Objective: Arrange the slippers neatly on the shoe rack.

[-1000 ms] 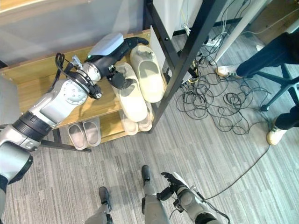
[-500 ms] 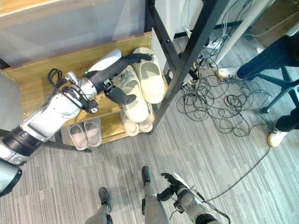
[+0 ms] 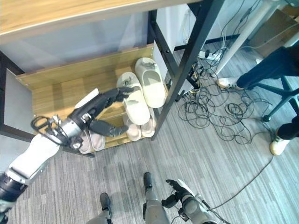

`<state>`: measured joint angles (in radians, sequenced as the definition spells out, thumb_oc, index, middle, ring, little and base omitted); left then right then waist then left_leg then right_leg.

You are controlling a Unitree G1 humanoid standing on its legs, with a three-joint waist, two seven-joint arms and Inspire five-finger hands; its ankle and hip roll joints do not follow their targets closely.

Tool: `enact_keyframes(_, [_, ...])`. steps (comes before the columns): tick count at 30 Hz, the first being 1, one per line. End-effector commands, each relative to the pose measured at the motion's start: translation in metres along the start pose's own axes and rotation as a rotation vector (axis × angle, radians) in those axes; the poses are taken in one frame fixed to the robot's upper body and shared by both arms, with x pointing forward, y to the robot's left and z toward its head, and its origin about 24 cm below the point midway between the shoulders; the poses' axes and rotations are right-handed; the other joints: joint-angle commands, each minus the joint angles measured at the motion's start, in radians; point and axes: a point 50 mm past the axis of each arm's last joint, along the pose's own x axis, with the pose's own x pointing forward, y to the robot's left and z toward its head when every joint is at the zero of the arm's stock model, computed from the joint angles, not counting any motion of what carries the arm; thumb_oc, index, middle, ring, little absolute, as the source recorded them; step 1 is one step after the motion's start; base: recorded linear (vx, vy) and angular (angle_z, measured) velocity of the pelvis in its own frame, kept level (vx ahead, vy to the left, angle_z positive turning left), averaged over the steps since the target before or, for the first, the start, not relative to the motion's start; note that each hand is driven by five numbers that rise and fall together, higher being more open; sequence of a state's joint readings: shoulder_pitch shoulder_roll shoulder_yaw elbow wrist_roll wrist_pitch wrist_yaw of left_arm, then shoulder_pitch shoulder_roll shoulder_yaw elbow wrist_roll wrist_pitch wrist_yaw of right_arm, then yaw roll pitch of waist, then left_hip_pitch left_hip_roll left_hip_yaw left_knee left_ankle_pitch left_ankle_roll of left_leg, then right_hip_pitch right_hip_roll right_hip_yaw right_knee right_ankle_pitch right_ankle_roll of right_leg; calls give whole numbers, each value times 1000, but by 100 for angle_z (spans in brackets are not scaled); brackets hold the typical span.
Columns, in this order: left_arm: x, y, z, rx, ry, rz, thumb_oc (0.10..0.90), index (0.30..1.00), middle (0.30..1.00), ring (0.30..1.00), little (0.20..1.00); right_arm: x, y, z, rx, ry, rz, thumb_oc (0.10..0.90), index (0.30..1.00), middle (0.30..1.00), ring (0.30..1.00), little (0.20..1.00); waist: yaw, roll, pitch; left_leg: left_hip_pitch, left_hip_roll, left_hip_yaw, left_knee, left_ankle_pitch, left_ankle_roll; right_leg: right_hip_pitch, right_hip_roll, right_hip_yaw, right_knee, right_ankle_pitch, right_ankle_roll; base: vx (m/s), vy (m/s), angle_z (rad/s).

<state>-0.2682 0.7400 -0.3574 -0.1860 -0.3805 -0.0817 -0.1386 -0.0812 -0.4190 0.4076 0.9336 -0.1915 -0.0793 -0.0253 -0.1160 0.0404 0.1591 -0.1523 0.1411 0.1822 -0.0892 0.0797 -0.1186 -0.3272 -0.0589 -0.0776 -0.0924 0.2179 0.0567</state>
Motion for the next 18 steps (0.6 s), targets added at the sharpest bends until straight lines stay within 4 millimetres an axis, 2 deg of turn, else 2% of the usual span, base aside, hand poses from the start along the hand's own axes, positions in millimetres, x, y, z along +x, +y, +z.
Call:
enact_keyframes(1, [-4,-6,30,-85,-212,-26,800,900,900,900,900,-11,12,-20,4,19,16,800,900,900,900,900,2,-61,-91,-8,-33,-11,2,-29,11,78,-16,-43,10,-137,65,0,0,0])
enact_keyframes(5, [-14,-26,5,-181,-114,-76,800,900,900,900,900,-14,15,-27,6,40,16,800,900,900,900,900,-5,-64,-103,5,-32,-4,2,-35,13,91,-15,-40,10,-139,66,0,0,0])
enact_keyframes(8, [-16,-32,-3,-197,-81,-85,800,900,900,900,900,-14,17,-29,8,52,18,800,900,900,900,900,-8,-65,-107,7,-34,-4,2,-37,15,91,-14,-36,10,-139,66,0,0,0])
enact_keyframes(14, [-12,-45,-18,-240,-28,-79,800,900,900,900,900,-13,18,-27,29,57,9,800,900,900,900,900,-14,-66,-112,6,-37,-3,2,-38,20,89,-14,-29,10,-139,64,-1,2,-1])
enact_keyframes(18, [-2,-57,-29,-282,4,-74,800,900,900,900,900,-12,19,-24,36,48,5,800,900,900,900,900,-23,-68,-114,1,-40,-1,2,-39,24,83,-12,-22,11,-138,63,0,0,0])
